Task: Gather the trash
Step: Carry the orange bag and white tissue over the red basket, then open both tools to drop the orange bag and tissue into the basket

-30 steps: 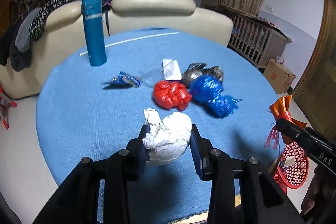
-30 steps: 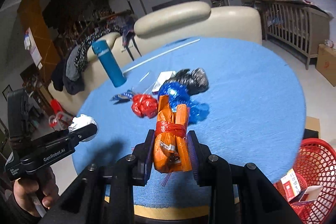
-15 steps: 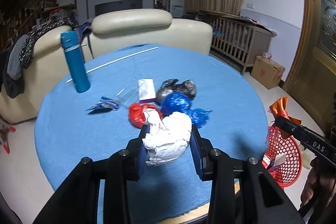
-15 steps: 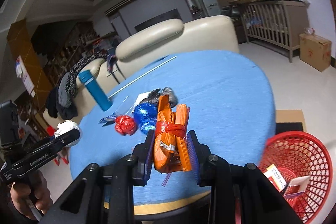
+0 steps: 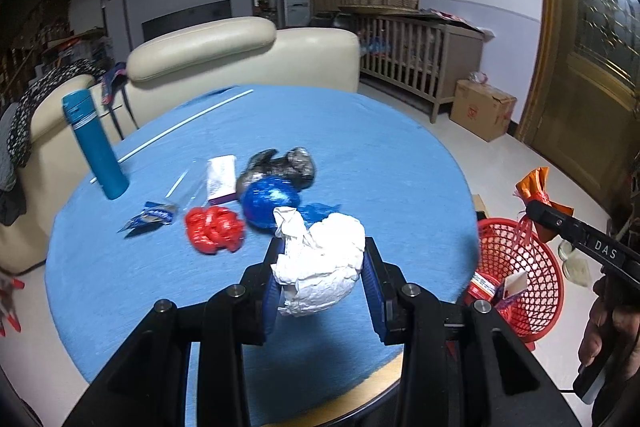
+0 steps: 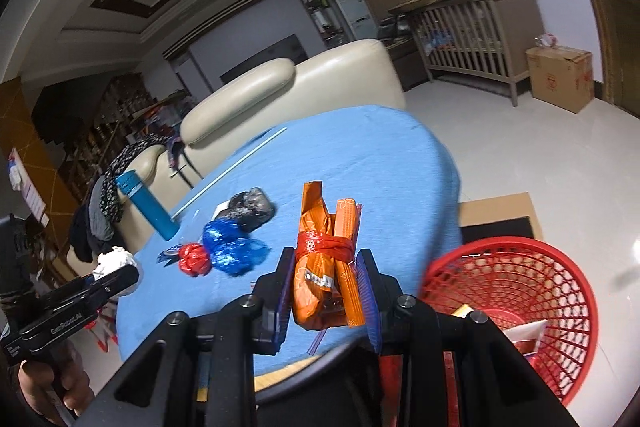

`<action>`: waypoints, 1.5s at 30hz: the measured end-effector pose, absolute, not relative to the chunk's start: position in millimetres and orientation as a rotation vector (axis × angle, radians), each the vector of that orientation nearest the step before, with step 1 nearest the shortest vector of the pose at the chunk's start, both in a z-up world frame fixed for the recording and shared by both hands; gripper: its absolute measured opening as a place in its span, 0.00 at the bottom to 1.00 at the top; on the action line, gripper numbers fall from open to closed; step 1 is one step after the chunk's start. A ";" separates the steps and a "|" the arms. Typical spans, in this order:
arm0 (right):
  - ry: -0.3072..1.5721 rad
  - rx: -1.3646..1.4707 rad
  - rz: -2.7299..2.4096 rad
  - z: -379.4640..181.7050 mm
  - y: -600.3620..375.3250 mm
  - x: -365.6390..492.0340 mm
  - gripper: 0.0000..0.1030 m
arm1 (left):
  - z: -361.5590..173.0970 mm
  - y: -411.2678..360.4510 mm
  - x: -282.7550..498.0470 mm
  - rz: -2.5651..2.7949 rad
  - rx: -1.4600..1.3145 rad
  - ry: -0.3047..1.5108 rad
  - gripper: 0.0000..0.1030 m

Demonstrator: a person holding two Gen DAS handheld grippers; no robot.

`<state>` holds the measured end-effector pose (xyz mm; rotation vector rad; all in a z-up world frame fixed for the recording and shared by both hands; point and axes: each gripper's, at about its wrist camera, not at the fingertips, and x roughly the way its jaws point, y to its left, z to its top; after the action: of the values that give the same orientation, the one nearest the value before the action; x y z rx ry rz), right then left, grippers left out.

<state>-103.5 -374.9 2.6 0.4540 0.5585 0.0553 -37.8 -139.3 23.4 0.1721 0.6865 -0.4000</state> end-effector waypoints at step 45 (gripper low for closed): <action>0.514 0.694 -0.380 -43.9 -540.8 -192.3 0.68 | -22.9 -369.6 -71.0 -0.881 0.394 0.809 0.48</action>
<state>-192.3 -540.8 -43.9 0.6940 0.5138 -0.3796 -71.0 -369.6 -22.9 0.3941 0.8094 -0.8807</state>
